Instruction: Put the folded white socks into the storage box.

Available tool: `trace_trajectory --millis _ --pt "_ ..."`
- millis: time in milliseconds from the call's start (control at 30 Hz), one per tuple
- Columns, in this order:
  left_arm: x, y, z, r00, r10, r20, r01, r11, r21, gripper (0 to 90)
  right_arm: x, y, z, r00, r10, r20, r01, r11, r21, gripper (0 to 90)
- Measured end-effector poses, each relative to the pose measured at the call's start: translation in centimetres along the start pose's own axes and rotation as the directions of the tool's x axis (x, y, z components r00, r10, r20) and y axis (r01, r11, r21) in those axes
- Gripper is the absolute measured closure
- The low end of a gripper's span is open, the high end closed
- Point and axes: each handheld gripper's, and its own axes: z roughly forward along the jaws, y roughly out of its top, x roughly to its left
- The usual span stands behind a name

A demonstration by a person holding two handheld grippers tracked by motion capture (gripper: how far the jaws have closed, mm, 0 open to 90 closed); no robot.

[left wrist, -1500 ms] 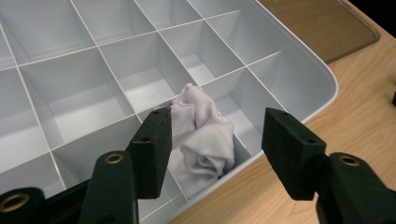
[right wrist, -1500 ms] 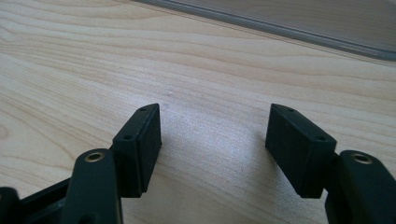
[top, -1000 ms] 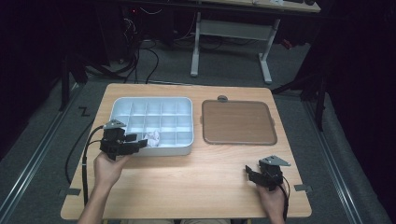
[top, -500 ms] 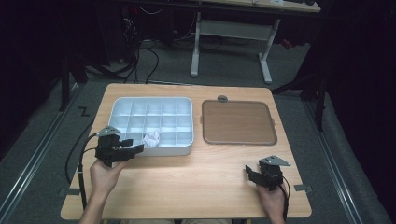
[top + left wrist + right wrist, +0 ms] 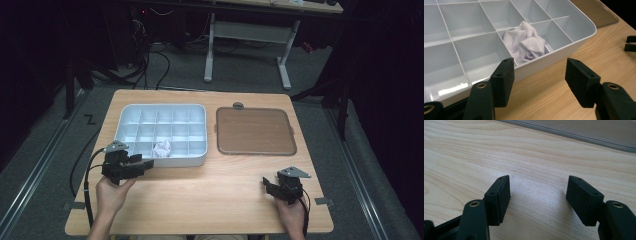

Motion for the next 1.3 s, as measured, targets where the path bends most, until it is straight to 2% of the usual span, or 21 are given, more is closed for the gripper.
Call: trace_trajectory --millis 333,933,1300 --pt "0.3 -0.9 -0.4 1.0000 0.001 -0.001 -0.001 1.0000 0.004 40.5 0.0 0.0 0.0 1.0000 0.000 0.000 0.000 1.000 0.000 36.4" --pt "1.4 -2.6 -0.6 0.9987 -0.051 0.000 0.051 0.9986 0.014 39.9 0.0 0.0 0.0 1.0000 0.000 0.001 0.000 1.000 0.000 36.4" --pt "2.0 -3.7 -0.4 0.9979 -0.065 -0.011 0.065 0.9976 0.024 39.6 0.0 0.0 0.0 1.0000 0.000 0.001 0.000 1.000 0.000 36.4"
